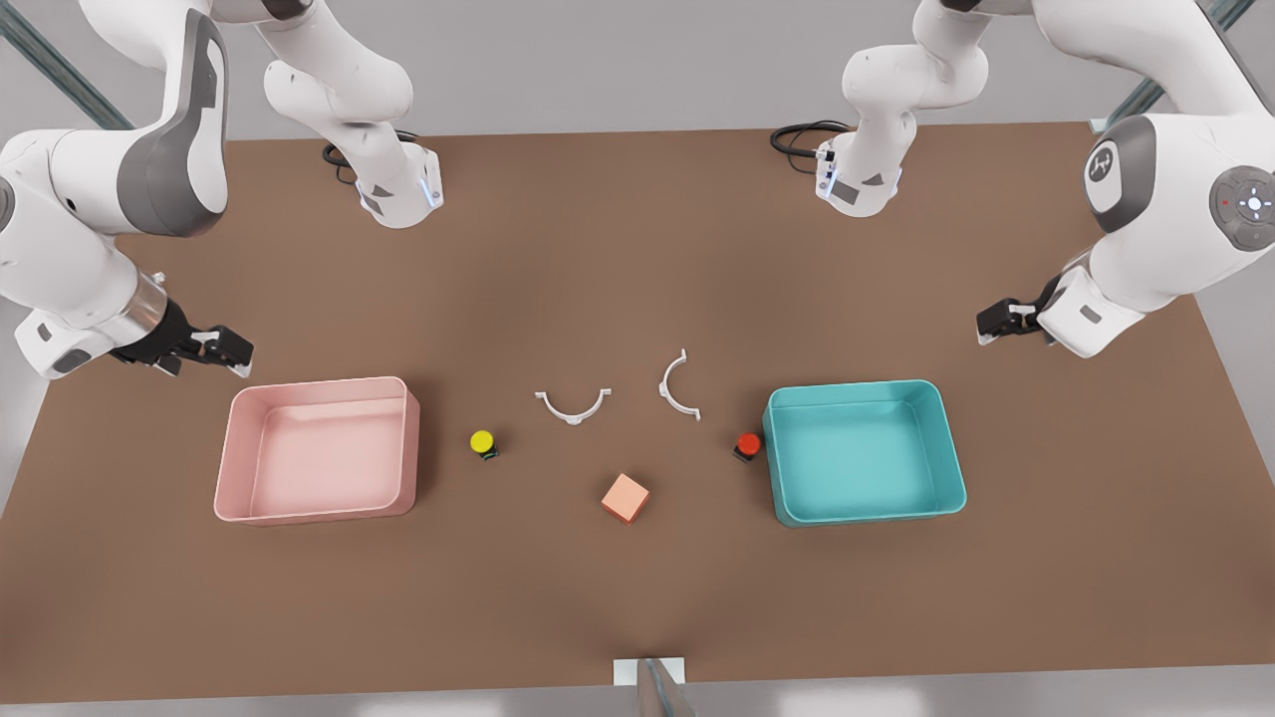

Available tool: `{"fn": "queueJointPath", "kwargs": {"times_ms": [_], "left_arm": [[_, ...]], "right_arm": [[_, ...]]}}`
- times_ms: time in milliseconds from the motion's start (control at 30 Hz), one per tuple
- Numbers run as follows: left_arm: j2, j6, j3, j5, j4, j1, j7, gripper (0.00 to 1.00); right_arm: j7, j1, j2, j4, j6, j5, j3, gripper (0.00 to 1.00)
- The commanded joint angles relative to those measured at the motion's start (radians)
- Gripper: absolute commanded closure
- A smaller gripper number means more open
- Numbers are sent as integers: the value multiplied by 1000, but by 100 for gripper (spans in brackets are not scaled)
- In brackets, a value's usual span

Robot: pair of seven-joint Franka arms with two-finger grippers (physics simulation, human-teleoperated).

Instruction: Place the red button in the blue storage box with the left arm, and place the yellow button in the pink storage box with the right arm

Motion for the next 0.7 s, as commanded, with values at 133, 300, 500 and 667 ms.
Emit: {"fn": "queueJointPath", "kwargs": {"times_ms": [133, 300, 500, 667], "left_arm": [[34, 26, -6, 0, 2, -66, -563, 0], [154, 273, -6, -4, -4, -183, -1551, 0], [242, 415, -3, 28, -12, -301, -2056, 0], [314, 471, 0, 28, -12, -381, -2271, 0]], "right_arm": [[10, 1, -1, 0, 7, 1, 0, 0], [40, 137, 148, 0, 209, -29, 71, 0], [351, 303, 409, -4, 456, -42, 69, 0], [476, 320, 387, -179, 556, -88, 107, 0]]}}
